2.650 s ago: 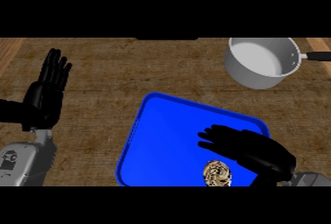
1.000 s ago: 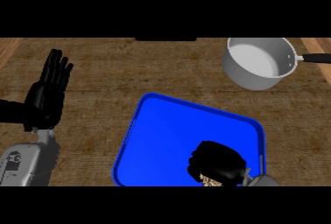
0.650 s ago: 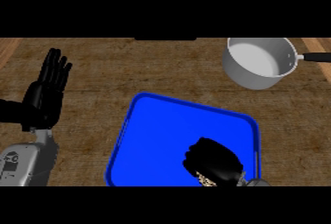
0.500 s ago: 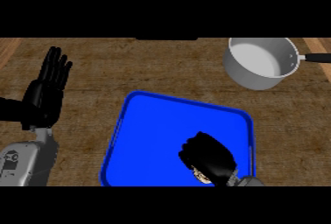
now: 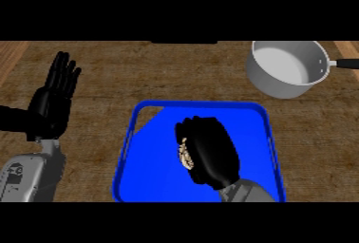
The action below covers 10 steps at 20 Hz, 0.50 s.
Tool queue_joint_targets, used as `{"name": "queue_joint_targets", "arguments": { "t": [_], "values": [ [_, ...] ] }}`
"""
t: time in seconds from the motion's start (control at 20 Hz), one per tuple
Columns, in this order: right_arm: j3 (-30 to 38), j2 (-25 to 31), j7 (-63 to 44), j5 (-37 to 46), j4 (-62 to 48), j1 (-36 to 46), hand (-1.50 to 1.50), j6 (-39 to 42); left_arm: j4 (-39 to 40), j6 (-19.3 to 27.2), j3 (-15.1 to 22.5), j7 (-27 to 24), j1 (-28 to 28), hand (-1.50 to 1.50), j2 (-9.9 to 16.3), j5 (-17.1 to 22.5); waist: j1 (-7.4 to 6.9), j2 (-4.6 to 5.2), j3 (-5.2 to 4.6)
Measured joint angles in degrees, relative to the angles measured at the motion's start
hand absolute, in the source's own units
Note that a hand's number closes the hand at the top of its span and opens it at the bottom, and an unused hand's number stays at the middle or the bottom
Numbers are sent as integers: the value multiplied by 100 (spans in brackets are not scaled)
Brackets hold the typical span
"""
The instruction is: Pick the cupcake from the tray and place it in the pot
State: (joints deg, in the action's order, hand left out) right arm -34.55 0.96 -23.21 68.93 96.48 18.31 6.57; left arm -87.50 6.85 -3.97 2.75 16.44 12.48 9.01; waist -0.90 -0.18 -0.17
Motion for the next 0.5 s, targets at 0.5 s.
{"name": "queue_joint_targets", "arguments": {
  "t": [0.5],
  "values": [
    [1151,89,-1396,519,697,1055,150,-461,-44,18,-54,-10,-70,0,-7,-35,85,5,15]
  ]
}}
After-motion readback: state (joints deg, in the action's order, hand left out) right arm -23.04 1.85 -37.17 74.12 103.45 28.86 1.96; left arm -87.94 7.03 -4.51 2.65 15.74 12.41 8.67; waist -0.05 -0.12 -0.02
